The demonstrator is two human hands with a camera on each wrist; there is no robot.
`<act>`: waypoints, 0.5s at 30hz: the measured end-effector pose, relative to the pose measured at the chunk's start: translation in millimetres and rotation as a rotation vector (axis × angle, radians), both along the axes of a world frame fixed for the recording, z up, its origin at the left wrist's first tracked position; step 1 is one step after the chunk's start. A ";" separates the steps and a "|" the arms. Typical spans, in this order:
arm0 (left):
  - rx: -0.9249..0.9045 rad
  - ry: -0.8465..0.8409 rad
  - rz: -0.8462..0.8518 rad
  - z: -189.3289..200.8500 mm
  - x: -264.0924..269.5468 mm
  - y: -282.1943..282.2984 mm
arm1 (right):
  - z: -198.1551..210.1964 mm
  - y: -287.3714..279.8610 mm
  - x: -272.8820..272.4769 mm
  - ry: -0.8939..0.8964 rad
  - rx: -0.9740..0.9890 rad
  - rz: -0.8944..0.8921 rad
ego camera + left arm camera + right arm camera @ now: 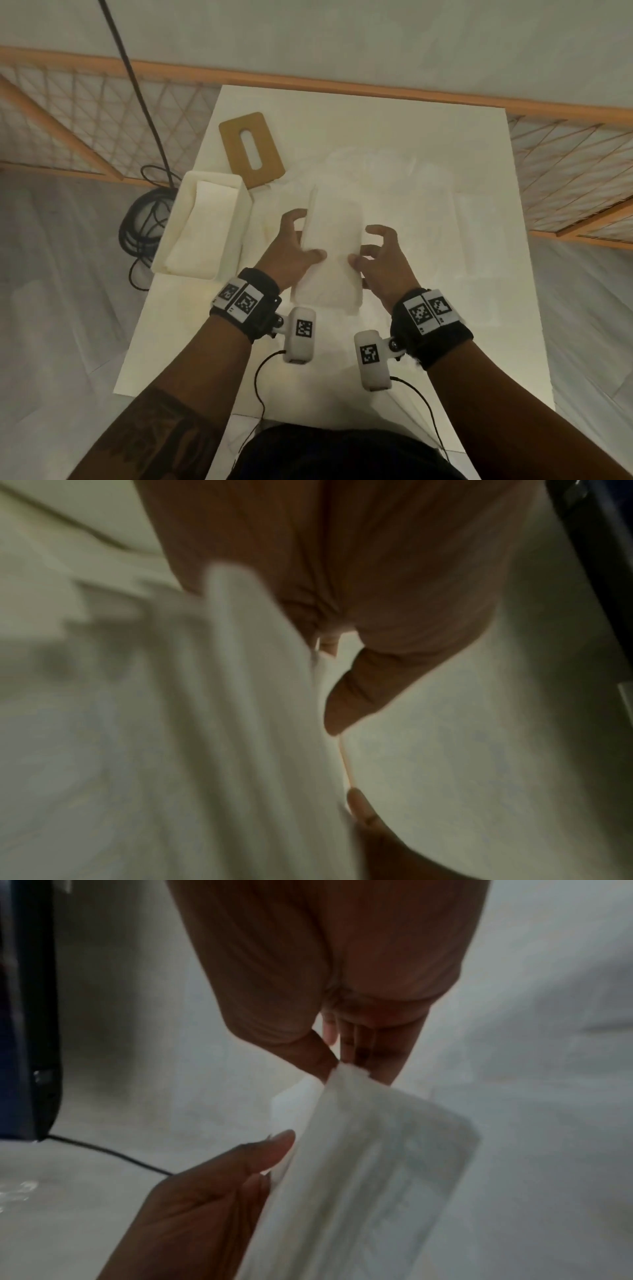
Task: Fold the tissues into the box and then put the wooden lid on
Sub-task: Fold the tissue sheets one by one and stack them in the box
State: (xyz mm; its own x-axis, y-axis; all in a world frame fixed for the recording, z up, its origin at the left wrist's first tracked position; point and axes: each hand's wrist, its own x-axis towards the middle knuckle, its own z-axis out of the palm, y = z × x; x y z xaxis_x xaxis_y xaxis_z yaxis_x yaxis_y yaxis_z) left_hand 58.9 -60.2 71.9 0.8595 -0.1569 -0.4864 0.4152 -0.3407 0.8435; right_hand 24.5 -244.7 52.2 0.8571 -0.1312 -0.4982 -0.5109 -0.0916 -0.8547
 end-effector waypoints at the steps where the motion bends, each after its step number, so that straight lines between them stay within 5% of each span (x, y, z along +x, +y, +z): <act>1: -0.001 0.021 0.003 5.3 0.8 15.7 | 4.2 12.6 3.8 -0.025 0.002 0.004; 9: 0.465 -0.172 -0.085 40.7 22.2 162.8 | 32.2 151.1 59.4 -0.117 0.086 0.276; 15: 0.723 -0.189 -0.118 8.8 35.2 207.2 | 26.0 221.4 91.3 -0.202 -0.419 0.660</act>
